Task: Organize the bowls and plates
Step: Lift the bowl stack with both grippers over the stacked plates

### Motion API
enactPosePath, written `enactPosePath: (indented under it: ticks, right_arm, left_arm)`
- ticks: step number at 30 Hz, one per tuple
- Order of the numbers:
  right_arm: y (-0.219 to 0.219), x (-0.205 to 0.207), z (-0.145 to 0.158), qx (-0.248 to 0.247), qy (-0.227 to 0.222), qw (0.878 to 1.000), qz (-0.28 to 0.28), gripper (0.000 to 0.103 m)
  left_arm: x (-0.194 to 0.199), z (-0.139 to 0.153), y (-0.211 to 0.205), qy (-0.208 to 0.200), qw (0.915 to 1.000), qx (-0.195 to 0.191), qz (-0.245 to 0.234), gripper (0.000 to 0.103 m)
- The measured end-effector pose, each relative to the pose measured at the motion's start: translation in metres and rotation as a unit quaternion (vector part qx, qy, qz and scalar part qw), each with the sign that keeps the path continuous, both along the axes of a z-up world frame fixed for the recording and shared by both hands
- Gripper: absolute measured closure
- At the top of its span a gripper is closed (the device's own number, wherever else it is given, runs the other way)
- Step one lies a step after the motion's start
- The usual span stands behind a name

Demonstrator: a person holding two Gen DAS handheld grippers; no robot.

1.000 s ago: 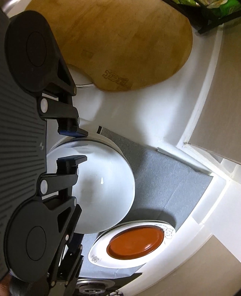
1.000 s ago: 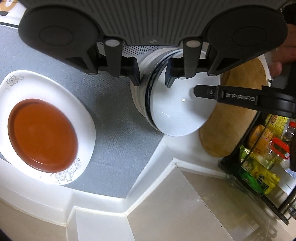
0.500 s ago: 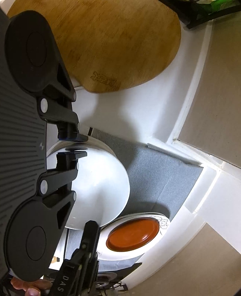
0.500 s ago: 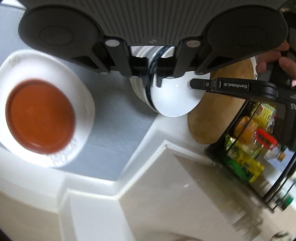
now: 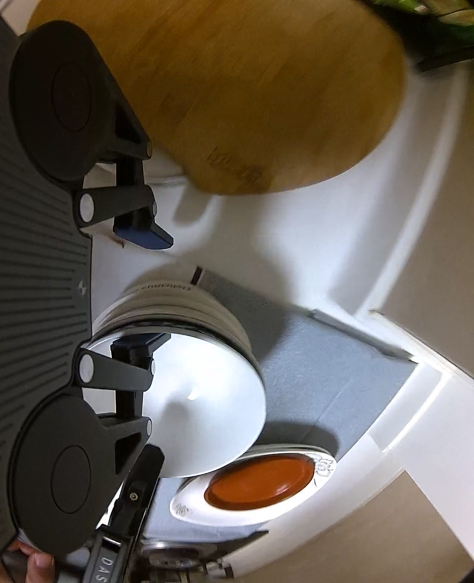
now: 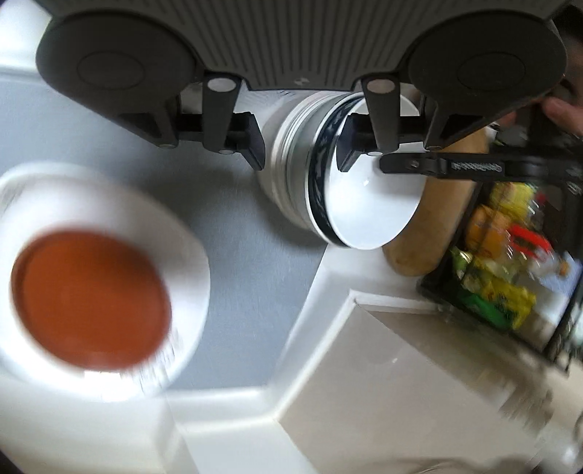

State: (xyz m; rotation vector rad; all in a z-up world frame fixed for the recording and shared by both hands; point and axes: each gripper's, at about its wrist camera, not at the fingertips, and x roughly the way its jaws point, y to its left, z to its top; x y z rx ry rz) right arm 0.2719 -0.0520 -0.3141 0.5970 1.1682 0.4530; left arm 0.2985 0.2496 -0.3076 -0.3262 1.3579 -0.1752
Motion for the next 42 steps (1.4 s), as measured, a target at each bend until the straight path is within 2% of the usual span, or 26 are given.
enactPosePath:
  ticks: [2,3,6,9,12,13,16,21,24,26,31,35,37,42]
  right_arm:
    - [-0.007,0.0,-0.015,0.043,0.024,0.999,-0.023,0.054]
    - [-0.008,0.0,-0.02,0.059,0.032,0.997,-0.033,0.05]
    - [-0.008,0.003,-0.035,0.079,0.049,0.995,-0.043,0.044]
    - [-0.001,0.005,-0.05,0.079,0.066,0.994,-0.04,0.033]
    - [0.006,0.005,-0.053,0.066,0.062,0.995,-0.038,0.03]
    - [0.007,0.004,-0.053,0.064,0.061,0.995,-0.04,0.03]
    - [0.005,0.001,-0.053,0.069,0.064,0.994,-0.048,0.032]
    - [0.009,-0.001,-0.044,0.043,0.06,0.996,-0.042,0.048]
    - [0.006,-0.002,-0.04,0.047,0.055,0.996,-0.047,0.053]
    - [0.004,-0.002,-0.035,0.047,0.045,0.997,-0.043,0.058]
    - [0.004,-0.002,-0.028,0.029,0.036,0.999,-0.027,0.061]
    - [0.0,-0.003,-0.032,0.044,0.041,0.997,-0.047,0.062]
    - [-0.001,-0.005,-0.031,0.047,0.041,0.997,-0.053,0.062]
    - [-0.006,-0.008,-0.024,0.043,0.039,0.996,-0.064,0.062]
  left_arm:
    - [0.002,-0.009,0.004,0.011,0.9996,-0.024,0.006,0.042]
    - [0.003,-0.012,0.004,0.014,0.9994,-0.03,0.008,0.04]
    - [0.004,-0.018,0.002,0.011,0.9987,-0.048,0.011,0.034]
    - [0.007,-0.026,-0.001,0.022,0.9967,-0.074,0.024,0.026]
    - [0.007,-0.028,-0.002,0.027,0.9959,-0.079,0.036,0.022]
    - [0.007,-0.026,-0.003,0.025,0.9963,-0.075,0.033,0.022]
    - [0.003,-0.025,-0.009,0.023,0.9958,-0.084,0.028,0.032]
    - [0.001,-0.015,-0.013,0.014,0.9978,-0.064,0.012,0.045]
    - [0.0,-0.011,-0.012,0.012,0.9984,-0.055,0.01,0.051]
    - [0.0,-0.004,-0.012,0.017,0.9988,-0.041,0.019,0.061]
    - [0.001,-0.001,-0.012,0.007,0.9992,-0.033,0.022,0.061]
    - [0.001,0.001,-0.012,0.012,0.9993,-0.033,0.015,0.061]
    - [0.001,0.002,-0.013,0.031,0.9987,-0.033,0.024,0.061]
    - [0.002,0.009,-0.024,0.027,0.9993,-0.022,0.014,0.061]
